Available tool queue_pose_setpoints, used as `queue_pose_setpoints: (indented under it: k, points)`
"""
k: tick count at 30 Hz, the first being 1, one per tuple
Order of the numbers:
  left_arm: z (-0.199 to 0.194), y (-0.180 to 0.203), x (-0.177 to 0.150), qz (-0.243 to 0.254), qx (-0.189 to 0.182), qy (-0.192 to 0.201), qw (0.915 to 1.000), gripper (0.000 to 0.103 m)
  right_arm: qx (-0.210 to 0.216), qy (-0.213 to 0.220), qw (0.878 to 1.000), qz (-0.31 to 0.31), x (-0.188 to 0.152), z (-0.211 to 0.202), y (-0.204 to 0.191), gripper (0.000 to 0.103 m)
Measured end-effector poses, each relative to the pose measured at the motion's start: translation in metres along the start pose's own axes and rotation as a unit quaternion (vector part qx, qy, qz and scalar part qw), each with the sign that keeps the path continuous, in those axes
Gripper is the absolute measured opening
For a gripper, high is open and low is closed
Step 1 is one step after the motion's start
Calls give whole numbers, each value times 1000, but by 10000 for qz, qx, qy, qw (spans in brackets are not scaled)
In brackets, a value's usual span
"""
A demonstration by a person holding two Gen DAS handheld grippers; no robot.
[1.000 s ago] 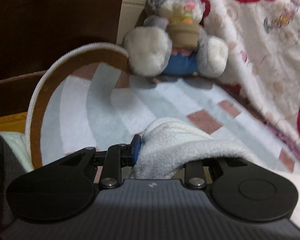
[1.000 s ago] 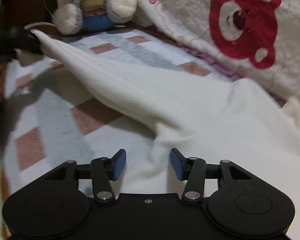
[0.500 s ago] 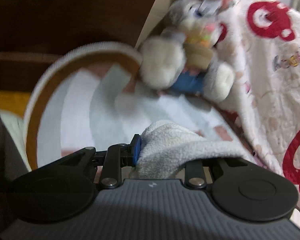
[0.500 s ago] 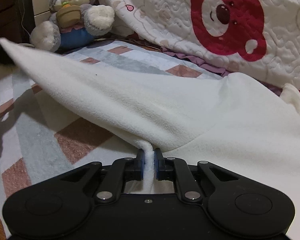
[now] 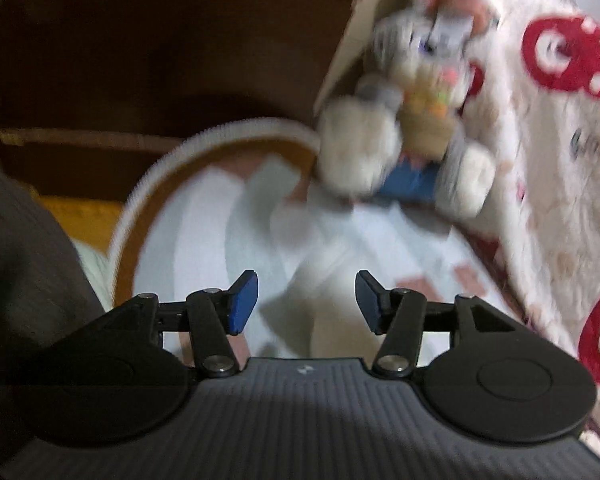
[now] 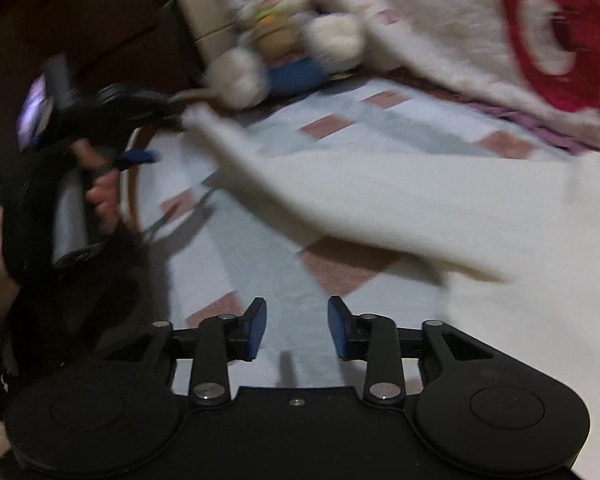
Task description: Fold clothes
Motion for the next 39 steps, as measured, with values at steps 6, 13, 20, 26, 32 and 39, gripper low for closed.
queue_pose_setpoints:
  k: [6,13,20,26,32,39]
  points:
    - [-24,68,-17,715,-1092,-556,9899,64,-1042,547,9892,871,29,-67,116,41]
    - [-44,182,-130,1964,-2695,-1301,9337,64,-2291,602,9663,1004,93,-97,247,66]
    - [-31,196,-186,2637,-2760,-1575,9108,64,-2356,156,9691,721,139,-65,309,67]
    - [-25,195,-181,2673,-2763,-1447,9117,64,-2496,-79,9666,570,138,-26,327,67]
    - [-26,196,-185,2903,-2702,-1308,9086,64,-2690,1040,9553,642,135,-56,338,11]
    - [-28,198,-192,3215,-2586,-1188,9031,64,-3193,1915,9275,331,135,-91,336,11]
Point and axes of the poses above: each gripper's, at about its wrist camera, not at the fingertips, and z roughly the way its jaws point, y to its right, x to its top, the point moved 5 cm from there along z, roughly the way its jaws point, and after that the axes turned 4 degrees about z, right-handed, at the moved point
